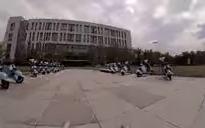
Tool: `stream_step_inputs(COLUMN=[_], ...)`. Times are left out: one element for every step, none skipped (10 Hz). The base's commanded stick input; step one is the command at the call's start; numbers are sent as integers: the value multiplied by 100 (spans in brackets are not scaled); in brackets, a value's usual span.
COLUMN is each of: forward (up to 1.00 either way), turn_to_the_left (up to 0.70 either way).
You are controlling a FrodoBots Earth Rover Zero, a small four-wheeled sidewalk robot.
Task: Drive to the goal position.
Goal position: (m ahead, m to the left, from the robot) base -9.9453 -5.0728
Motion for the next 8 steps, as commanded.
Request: stream_step_inputs(forward=[70, 70, 70, 70, 70, 70, 70, 70], turn_to_the_left=[-31, -31, -31, -31, -31, -31, -31, -31])
